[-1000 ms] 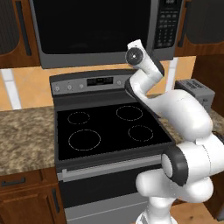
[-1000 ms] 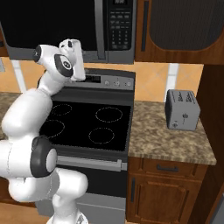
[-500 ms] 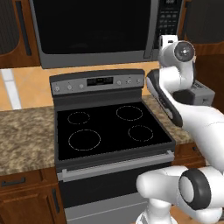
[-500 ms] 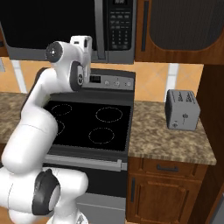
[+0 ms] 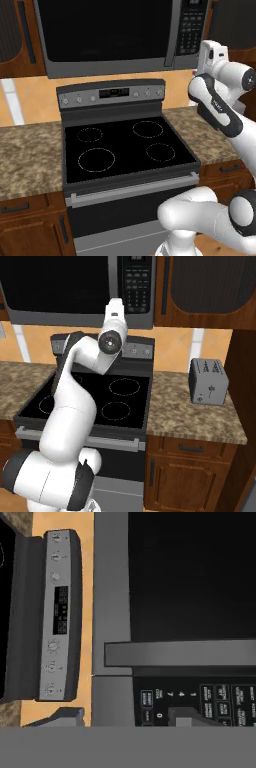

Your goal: Pick the mushroom from the sink and place it in the bowl. Then pick the bowl and place it in the microwave. Then close the microwave door and press the start button.

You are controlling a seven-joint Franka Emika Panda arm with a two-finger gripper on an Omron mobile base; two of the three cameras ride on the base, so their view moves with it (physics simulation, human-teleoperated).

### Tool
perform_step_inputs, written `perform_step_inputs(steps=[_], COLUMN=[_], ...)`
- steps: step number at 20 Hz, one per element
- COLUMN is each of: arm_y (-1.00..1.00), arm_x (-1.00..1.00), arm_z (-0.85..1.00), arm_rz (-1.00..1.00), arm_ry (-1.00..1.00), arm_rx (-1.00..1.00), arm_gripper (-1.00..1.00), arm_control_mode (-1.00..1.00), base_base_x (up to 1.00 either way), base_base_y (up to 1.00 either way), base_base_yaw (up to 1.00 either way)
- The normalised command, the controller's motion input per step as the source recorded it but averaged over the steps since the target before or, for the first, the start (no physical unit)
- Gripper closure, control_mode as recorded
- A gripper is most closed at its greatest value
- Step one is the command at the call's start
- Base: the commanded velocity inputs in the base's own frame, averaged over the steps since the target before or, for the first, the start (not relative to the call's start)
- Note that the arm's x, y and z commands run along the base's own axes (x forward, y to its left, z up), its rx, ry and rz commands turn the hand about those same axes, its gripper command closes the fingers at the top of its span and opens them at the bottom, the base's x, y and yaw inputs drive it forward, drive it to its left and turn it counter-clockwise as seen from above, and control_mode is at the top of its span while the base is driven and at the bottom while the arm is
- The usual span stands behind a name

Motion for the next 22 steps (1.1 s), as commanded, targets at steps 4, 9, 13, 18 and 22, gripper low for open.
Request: perform_step_inputs(steps=[4,9,13,18,22], arm_y=[-0.13,0.00,0.00,0.00,0.00], arm_x=[0.05,0.45,0.44,0.49,0.54], arm_z=[0.34,0.29,0.30,0.02,-0.01], arm_rz=[0.05,0.01,0.00,0.00,0.00], arm_ry=[-0.14,-0.01,0.00,0.00,0.00], arm_rx=[0.00,0.02,0.04,0.09,0.10], arm_gripper=[1.00,1.00,1.00,1.00,1.00], arm_control_mode=[-1.00,-1.00,-1.00,-1.00,-1.00], base_base_x=[0.00,0.00,0.00,0.00,0.00], base_base_y=[0.00,0.00,0.00,0.00,0.00], base_base_yaw=[0.00,0.00,0.00,0.00,0.00])
